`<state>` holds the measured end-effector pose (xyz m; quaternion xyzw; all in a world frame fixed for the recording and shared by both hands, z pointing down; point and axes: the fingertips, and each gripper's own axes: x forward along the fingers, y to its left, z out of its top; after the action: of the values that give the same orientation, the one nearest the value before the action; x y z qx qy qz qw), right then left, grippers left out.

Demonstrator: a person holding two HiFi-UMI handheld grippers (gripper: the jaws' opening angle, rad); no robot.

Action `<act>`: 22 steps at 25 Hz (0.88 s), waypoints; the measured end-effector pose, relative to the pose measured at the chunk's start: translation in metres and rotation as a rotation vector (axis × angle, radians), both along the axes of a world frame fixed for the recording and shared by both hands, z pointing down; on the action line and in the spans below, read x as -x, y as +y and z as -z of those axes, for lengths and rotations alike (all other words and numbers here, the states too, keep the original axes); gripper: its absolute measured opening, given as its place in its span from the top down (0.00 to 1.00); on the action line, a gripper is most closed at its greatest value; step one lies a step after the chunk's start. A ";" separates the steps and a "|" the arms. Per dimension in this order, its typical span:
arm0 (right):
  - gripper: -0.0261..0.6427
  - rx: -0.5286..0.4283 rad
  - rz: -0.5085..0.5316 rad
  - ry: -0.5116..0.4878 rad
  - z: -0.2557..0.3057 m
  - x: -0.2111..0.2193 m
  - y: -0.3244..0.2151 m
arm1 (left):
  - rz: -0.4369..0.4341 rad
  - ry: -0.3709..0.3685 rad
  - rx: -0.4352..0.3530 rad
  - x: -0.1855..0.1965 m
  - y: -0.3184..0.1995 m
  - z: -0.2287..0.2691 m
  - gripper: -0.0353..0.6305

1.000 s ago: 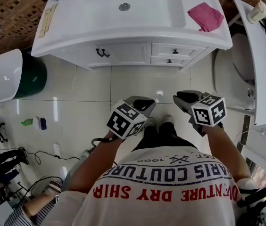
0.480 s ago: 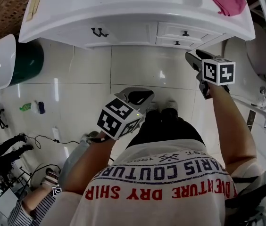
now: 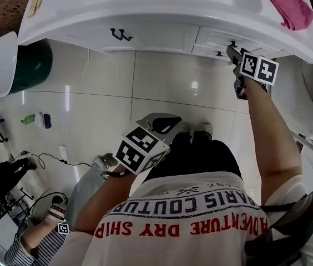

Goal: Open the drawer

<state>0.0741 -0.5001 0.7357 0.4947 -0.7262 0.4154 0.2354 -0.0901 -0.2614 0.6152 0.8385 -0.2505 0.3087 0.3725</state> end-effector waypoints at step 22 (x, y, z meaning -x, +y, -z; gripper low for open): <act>0.76 0.035 -0.089 0.072 -0.024 -0.001 -0.020 | 0.020 -0.023 0.023 0.019 0.008 -0.015 0.95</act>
<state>0.0747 -0.5204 0.7597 0.5368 -0.6872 0.4200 0.2515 -0.1092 -0.2538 0.6306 0.8281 -0.2594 0.3175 0.3824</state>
